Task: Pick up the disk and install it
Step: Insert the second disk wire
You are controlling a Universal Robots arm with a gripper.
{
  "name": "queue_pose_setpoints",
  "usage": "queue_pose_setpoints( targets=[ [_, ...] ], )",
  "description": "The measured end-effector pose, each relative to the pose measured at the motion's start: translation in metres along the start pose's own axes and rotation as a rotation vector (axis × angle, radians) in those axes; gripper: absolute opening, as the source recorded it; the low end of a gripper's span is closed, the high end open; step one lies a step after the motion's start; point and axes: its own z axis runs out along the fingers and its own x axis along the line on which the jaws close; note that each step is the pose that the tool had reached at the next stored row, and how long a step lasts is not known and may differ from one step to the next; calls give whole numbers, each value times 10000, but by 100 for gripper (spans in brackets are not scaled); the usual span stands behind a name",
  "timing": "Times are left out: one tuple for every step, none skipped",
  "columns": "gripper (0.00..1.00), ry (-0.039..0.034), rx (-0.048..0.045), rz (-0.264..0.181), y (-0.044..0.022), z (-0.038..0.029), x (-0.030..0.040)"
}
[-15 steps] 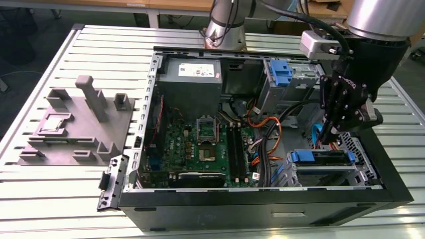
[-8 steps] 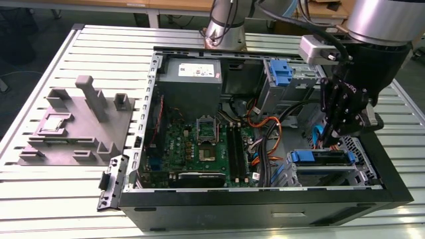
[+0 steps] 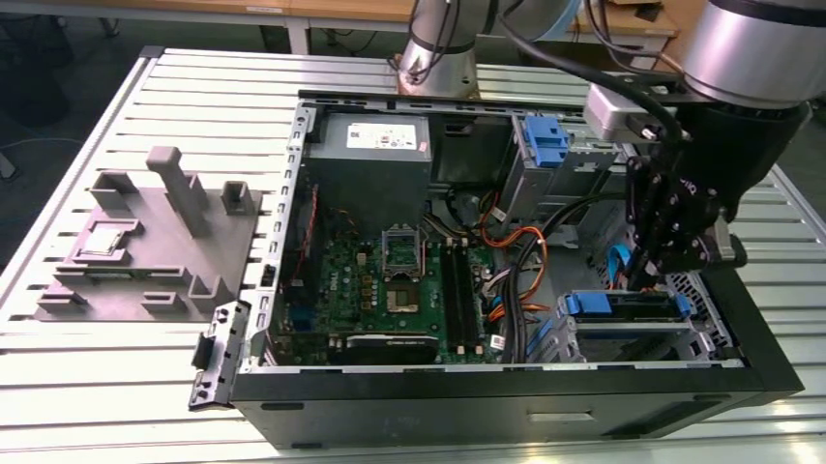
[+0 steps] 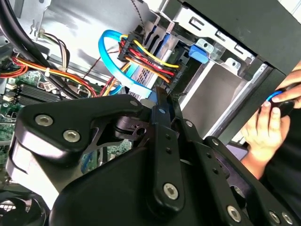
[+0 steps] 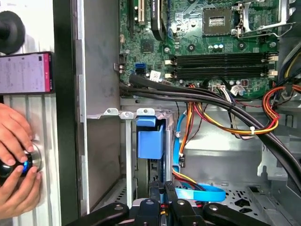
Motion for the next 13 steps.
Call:
queue_pose_setpoints(
  targets=[
    [16, -90, 1, 6, 0, 4, 18],
    [16, -172, 2, 13, 1, 7, 35],
    [16, -245, 3, 18, 1, 11, 52],
    [16, -315, 4, 23, 2, 14, 70],
    [16, -384, 5, 28, 2, 18, 88],
    [16, -508, 9, 37, 3, 25, 123],
    [16, -573, 11, 42, 4, 28, 141],
    [16, -649, 12, 47, 4, 31, 157],
    [16, -746, 13, 54, 3, 34, 171],
    [16, -858, 14, 62, 3, 37, 186],
    [16, -969, 15, 70, 3, 40, 201],
    [16, -1081, 17, 78, 2, 42, 216],
    [16, -1204, 17, 87, 2, 46, 231]
  ],
)
